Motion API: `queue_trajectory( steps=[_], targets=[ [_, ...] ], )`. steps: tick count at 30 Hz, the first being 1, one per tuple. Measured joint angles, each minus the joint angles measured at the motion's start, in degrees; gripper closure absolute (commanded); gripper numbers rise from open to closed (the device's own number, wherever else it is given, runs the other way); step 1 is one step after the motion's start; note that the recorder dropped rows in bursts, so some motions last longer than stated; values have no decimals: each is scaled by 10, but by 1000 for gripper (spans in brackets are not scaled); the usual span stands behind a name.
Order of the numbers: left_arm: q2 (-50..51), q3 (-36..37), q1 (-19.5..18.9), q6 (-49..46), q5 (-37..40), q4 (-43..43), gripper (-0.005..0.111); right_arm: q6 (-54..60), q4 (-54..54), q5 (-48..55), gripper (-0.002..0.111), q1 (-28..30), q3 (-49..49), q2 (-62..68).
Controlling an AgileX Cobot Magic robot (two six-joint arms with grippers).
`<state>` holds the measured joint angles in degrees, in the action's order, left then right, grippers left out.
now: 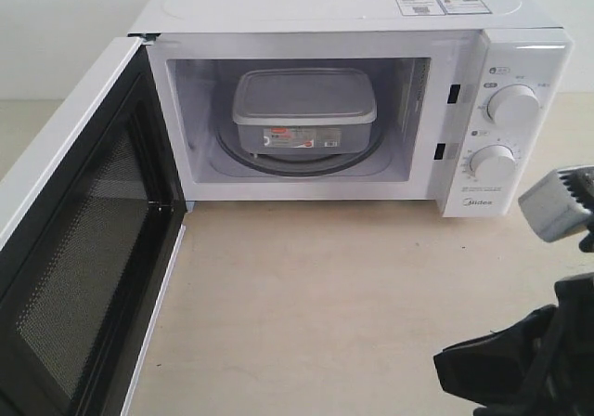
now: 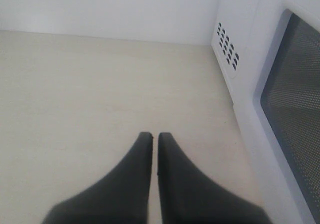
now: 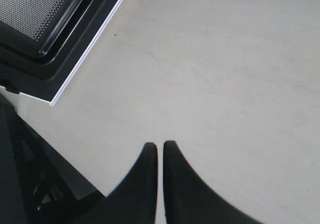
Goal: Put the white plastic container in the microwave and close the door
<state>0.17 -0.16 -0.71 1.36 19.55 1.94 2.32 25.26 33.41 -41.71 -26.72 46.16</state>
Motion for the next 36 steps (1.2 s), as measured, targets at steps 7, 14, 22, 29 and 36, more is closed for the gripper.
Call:
queue_trajectory(
  steps=[7,14,22,29,36],
  targets=[
    [0,0,0,0,0,0,102,0,0,10,108,0,0,0],
    [0,0,0,0,0,0,102,-28,2,-33,108,0,0,0],
    [0,0,0,0,0,0,102,14,-15,-79,108,98,11,-69],
    [0,0,0,0,0,0,102,21,-13,-259,108,417,159,-318],
    [0,0,0,0,0,0,102,21,-13,-334,108,460,229,-364]
  ],
)
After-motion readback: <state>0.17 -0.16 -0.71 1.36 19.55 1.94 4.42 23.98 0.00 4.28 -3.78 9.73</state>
